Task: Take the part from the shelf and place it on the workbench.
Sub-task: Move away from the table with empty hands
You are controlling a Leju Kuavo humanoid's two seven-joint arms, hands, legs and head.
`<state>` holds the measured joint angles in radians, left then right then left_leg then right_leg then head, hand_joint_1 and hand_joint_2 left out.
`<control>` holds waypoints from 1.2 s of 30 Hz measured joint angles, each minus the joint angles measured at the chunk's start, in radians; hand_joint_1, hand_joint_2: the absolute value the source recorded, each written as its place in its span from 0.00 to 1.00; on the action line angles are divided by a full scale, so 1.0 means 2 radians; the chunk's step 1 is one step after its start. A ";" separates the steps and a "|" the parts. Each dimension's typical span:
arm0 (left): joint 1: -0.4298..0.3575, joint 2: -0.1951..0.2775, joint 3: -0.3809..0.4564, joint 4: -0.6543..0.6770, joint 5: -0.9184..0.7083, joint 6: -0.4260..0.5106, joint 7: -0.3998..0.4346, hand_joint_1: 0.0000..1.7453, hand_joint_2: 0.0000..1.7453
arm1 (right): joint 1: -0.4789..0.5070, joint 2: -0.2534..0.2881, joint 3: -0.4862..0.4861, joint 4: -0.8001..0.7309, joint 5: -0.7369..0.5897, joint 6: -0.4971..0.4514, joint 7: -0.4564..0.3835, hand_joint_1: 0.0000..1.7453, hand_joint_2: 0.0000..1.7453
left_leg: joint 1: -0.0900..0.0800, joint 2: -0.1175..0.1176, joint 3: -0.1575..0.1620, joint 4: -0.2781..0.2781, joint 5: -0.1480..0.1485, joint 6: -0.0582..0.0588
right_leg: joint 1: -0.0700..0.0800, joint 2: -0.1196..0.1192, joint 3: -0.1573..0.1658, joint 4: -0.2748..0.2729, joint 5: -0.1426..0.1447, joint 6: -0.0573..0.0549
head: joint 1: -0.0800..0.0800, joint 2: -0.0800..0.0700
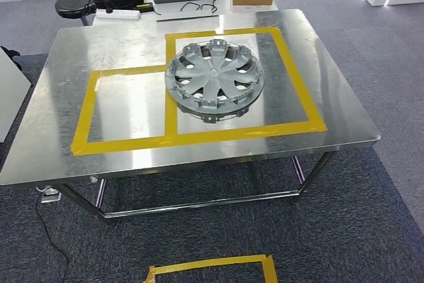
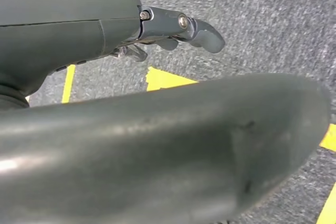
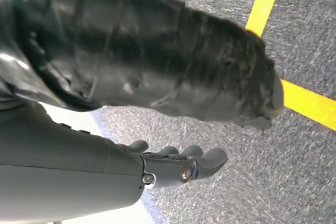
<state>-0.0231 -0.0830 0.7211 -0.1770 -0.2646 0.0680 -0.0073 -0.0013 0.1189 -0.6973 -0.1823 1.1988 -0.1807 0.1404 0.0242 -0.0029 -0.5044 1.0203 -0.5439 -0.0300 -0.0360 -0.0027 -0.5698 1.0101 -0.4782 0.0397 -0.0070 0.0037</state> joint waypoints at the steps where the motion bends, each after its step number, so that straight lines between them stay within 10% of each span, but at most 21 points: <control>1: 0.000 0.000 0.000 0.000 0.000 0.000 0.000 0.00 0.00 | 0.000 0.000 0.000 0.000 0.000 0.000 0.000 0.00 0.00 | -0.001 -0.002 0.002 -0.007 0.000 0.002 | 0.001 0.001 -0.001 0.001 0.001 0.003 | -0.001 0.000; 5: 0.000 -0.001 0.003 0.000 0.000 0.000 0.002 0.00 0.00 | 0.000 0.000 0.000 0.000 0.001 0.000 0.000 0.00 0.00 | -0.004 -0.002 -0.004 -0.005 0.007 0.020 | -0.001 0.002 -0.004 -0.002 0.005 0.016 | 0.002 0.000; 11: 0.001 0.000 0.005 0.000 0.001 0.000 0.004 0.00 0.00 | 0.001 0.000 0.000 0.001 0.002 0.000 0.001 0.00 0.00 | -0.013 0.002 -0.023 -0.006 0.023 0.040 | 0.005 0.001 -0.059 0.140 -0.079 0.010 | 0.010 0.000; 16: 0.000 -0.002 0.005 0.000 0.001 0.001 0.005 0.00 0.00 | -0.001 -0.001 0.000 0.001 0.002 0.000 0.001 0.00 0.00 | -0.024 0.002 -0.028 -0.005 0.030 0.041 | 0.023 0.000 0.028 0.010 -0.032 -0.020 | 0.009 0.000; 22: 0.000 -0.002 0.005 0.000 0.002 0.002 0.005 0.00 0.00 | 0.000 0.000 0.000 0.002 0.003 0.001 0.000 0.00 0.00 | -0.023 0.002 -0.042 0.020 0.012 0.024 | 0.019 -0.002 0.035 -0.021 -0.014 -0.024 | 0.007 0.000; 25: 0.001 -0.001 0.005 0.000 0.002 0.002 0.005 0.00 0.00 | 0.000 -0.001 0.000 0.002 0.003 0.001 0.000 0.00 0.00 | -0.014 0.001 -0.073 0.108 -0.043 0.014 | 0.016 -0.003 0.026 -0.021 -0.006 -0.023 | 0.003 0.000; 27: 0.001 0.000 0.005 0.000 0.001 0.001 0.006 0.00 0.00 | 0.000 0.000 0.000 0.002 0.003 0.001 0.000 0.00 0.00 | -0.010 0.001 -0.072 0.128 -0.047 0.009 | 0.015 -0.004 0.019 -0.018 -0.003 -0.021 | 0.003 0.000; 31: 0.000 0.000 0.005 0.000 0.001 0.001 0.007 0.00 0.00 | -0.001 0.000 0.000 0.002 0.003 0.002 -0.001 0.00 0.00 | -0.006 0.000 -0.005 0.010 -0.001 0.007 | 0.012 -0.003 0.005 -0.004 0.000 -0.013 | 0.002 0.000; 36: 0.000 0.000 0.005 0.000 0.001 0.001 0.009 0.00 0.00 | 0.000 0.000 0.000 0.002 0.004 0.002 -0.001 0.00 0.00 | -0.008 0.000 -0.005 -0.009 0.011 0.028 | 0.011 -0.001 -0.005 0.003 -0.001 0.004 | 0.004 0.000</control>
<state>-0.0230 -0.0834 0.7314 -0.1770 -0.2621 0.0709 0.0111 -0.0019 0.1183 -0.6972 -0.1781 1.2072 -0.1774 0.1390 0.0074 -0.0032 -0.5138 1.0032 -0.5216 0.0266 -0.0140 -0.0040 -0.5794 1.0157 -0.4798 0.0486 0.0007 0.0037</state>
